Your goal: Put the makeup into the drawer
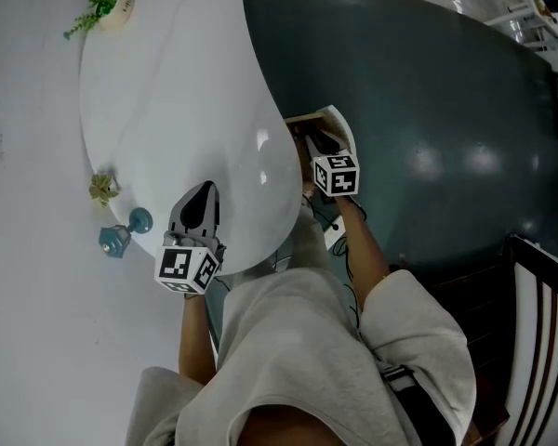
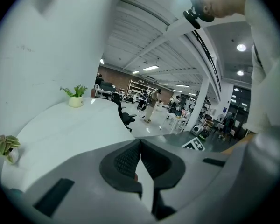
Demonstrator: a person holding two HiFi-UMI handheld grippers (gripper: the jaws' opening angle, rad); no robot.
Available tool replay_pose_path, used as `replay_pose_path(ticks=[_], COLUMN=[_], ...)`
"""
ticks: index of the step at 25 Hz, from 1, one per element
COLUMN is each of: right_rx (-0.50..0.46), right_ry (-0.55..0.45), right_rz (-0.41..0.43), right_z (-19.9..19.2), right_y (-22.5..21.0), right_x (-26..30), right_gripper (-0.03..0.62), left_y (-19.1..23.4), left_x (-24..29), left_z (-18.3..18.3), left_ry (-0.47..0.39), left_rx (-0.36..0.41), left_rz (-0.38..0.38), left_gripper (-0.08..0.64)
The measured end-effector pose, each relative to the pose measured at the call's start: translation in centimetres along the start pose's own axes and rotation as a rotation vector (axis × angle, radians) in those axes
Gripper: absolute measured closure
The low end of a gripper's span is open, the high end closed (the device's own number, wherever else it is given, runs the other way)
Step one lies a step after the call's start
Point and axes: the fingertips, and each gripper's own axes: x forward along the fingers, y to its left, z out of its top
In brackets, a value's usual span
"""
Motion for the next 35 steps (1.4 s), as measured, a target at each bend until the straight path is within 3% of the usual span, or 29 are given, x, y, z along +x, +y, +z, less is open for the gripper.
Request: replay_pose_path(ticks=[7,14,27,35], right_rx=[-0.04,-0.074,-0.293,-0.322], right_ry=[-0.105,-0.157,-0.4,-0.452], right_rz=[-0.036,-0.027,-0.008,-0.007], right_z=[3.0,5.3,17.0,18.8], right_y=[2.7,4.8,9.7,10.6], right_x=[-7.9,-12.0,-18.3,-20.7], right_gripper=[0.594,0.595,0.595,0.595], left_y=[-0.2,0.3,1.1,0.4], left_x=[-0.8,-2.0,-3.0,-3.8], left_z=[1.6,3.0,10.0,13.4], left_ry=[-0.043,-0.068,-0.196,-0.252], left_rx=[0.0,0.01,0.076,0.122], left_rz=[-0.018,-0.004,-0.008,-0.012], left_gripper=[0.548,0.548,0.548,0.548])
